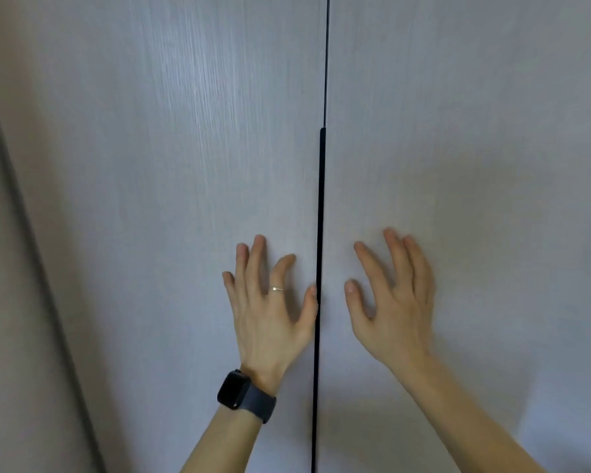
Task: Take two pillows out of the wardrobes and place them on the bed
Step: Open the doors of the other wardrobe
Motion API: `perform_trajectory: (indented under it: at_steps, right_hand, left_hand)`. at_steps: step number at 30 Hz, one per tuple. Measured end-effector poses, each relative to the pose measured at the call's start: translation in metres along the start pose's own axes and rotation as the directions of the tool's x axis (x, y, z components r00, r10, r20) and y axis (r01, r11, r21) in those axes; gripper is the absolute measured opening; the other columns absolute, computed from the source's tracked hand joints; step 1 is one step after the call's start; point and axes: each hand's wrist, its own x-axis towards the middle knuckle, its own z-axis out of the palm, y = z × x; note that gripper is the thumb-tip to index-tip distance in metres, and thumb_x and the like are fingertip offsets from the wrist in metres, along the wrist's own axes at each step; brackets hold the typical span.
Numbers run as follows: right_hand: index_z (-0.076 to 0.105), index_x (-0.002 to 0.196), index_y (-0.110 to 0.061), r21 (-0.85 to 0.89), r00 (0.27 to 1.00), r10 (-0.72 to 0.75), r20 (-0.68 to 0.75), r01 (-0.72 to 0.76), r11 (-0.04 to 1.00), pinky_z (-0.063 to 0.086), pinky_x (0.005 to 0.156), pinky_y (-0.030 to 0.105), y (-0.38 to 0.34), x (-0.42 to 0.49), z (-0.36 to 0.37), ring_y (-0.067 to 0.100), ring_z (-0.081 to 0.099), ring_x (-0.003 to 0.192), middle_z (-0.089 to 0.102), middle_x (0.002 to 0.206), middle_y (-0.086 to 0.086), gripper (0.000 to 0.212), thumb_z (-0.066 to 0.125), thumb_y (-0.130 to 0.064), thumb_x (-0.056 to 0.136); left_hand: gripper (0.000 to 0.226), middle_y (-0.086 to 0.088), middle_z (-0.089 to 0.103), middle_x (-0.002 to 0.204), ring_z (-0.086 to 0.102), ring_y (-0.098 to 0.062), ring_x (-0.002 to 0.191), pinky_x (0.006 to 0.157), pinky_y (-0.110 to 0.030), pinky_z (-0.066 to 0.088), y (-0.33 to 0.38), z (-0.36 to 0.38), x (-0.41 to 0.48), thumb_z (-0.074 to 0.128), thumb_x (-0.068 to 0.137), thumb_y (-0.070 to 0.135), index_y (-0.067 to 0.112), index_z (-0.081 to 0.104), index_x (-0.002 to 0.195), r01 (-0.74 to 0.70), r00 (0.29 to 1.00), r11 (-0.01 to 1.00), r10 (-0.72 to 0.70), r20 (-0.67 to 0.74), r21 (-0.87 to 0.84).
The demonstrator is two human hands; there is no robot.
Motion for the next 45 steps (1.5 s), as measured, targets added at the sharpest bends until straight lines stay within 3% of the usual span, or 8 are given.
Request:
perform_trajectory:
  at_steps: [7, 15, 27, 30, 33, 37, 41, 45]
  right_hand:
    - [0.041, 0.152, -0.031, -0.009, 0.988, -0.148, 0.030, 0.149, 0.989, 0.011, 0.122, 0.055, 0.031, 0.000, 0.024, 0.032, 0.019, 0.153, 0.027, 0.164, 0.011, 0.068, 0.063, -0.047, 0.090]
    - [0.036, 0.155, -0.032, -0.020, 0.983, -0.183, -0.020, 0.183, 0.983, 0.019, 0.121, 0.055, 0.038, -0.005, 0.037, 0.029, 0.020, 0.153, 0.027, 0.164, 0.008, 0.066, 0.052, -0.052, 0.094]
    - [0.029, 0.157, -0.033, 0.015, 0.982, -0.188, -0.017, 0.189, 0.982, 0.020, 0.121, 0.055, 0.041, -0.007, 0.038, 0.027, 0.014, 0.155, 0.023, 0.166, 0.006, 0.066, 0.048, -0.051, 0.097]
    - [0.028, 0.158, -0.034, 0.026, 0.983, -0.184, -0.015, 0.184, 0.982, 0.020, 0.121, 0.054, 0.041, -0.007, 0.037, 0.027, 0.015, 0.155, 0.022, 0.166, 0.005, 0.065, 0.046, -0.051, 0.098]
    - [0.028, 0.157, -0.033, 0.051, 0.982, -0.190, 0.009, 0.189, 0.981, 0.019, 0.122, 0.055, 0.040, -0.005, 0.031, 0.028, 0.016, 0.155, 0.021, 0.167, 0.005, 0.065, 0.047, -0.050, 0.097]
    - [0.044, 0.152, -0.027, 0.263, 0.982, -0.160, 0.098, 0.129, 0.956, 0.012, 0.123, 0.056, 0.033, -0.013, 0.012, 0.031, 0.015, 0.155, 0.025, 0.166, 0.008, 0.062, 0.054, -0.046, 0.094]
    - [0.054, 0.142, -0.030, 0.764, 0.940, -0.143, 0.309, -0.155, 0.627, 0.035, 0.116, 0.048, 0.001, -0.055, -0.023, 0.018, 0.038, 0.146, 0.046, 0.154, -0.007, 0.049, 0.048, -0.050, 0.098]
    - [0.045, 0.144, -0.045, 0.900, 0.813, -0.385, 0.436, -0.385, 0.204, 0.039, 0.112, 0.023, -0.050, -0.103, -0.065, -0.001, 0.045, 0.138, 0.049, 0.146, -0.029, 0.043, 0.052, -0.037, 0.102]
  left_hand:
    - [0.031, -0.013, 0.020, 0.163, 0.002, -0.036, 0.154, 0.106, -0.071, 0.026, 0.037, 0.031, -0.008, 0.070, 0.088, 0.041, 0.024, 0.059, 0.112, 0.150, 0.988, 0.980, -0.145, -0.046, 0.131]
    - [0.017, -0.012, 0.013, 0.166, -0.004, -0.030, 0.155, 0.116, -0.069, 0.018, 0.039, 0.047, -0.024, 0.053, 0.100, 0.028, 0.013, 0.058, 0.092, 0.196, 0.980, 0.961, -0.185, -0.071, 0.198]
    - [0.020, -0.011, 0.032, 0.148, 0.020, -0.046, 0.148, 0.103, -0.060, 0.045, 0.044, 0.028, -0.020, 0.054, 0.094, 0.023, 0.004, 0.060, 0.089, 0.107, 0.994, 0.935, -0.093, -0.057, 0.338]
    - [0.014, -0.012, 0.033, 0.150, 0.018, -0.042, 0.150, 0.112, -0.049, 0.041, 0.051, 0.011, -0.028, 0.061, 0.092, 0.018, 0.005, 0.059, 0.088, 0.085, 0.996, 0.943, -0.081, -0.028, 0.323]
    - [0.014, -0.008, 0.030, 0.154, 0.014, -0.033, 0.153, 0.111, -0.014, 0.022, 0.061, -0.015, -0.039, 0.062, 0.093, 0.019, 0.007, 0.059, 0.087, 0.112, 0.993, 0.950, -0.118, 0.003, 0.292]
    - [0.014, 0.013, 0.019, 0.153, 0.045, -0.026, 0.138, 0.100, -0.025, 0.044, 0.074, -0.057, -0.056, 0.061, 0.095, 0.024, 0.016, 0.056, 0.085, 0.146, 0.986, 0.960, -0.162, 0.050, 0.239]
    - [0.019, 0.010, 0.022, 0.155, 0.050, 0.006, 0.105, 0.082, -0.027, 0.052, 0.090, -0.103, -0.071, 0.052, 0.096, 0.037, 0.021, 0.051, 0.086, 0.157, 0.979, 0.941, -0.189, 0.080, 0.299]
    - [0.027, 0.014, 0.023, 0.155, 0.041, 0.013, 0.128, 0.090, -0.019, 0.047, 0.095, -0.148, -0.090, 0.042, 0.097, 0.045, 0.019, 0.051, 0.094, 0.166, 0.974, 0.947, -0.200, 0.102, 0.274]
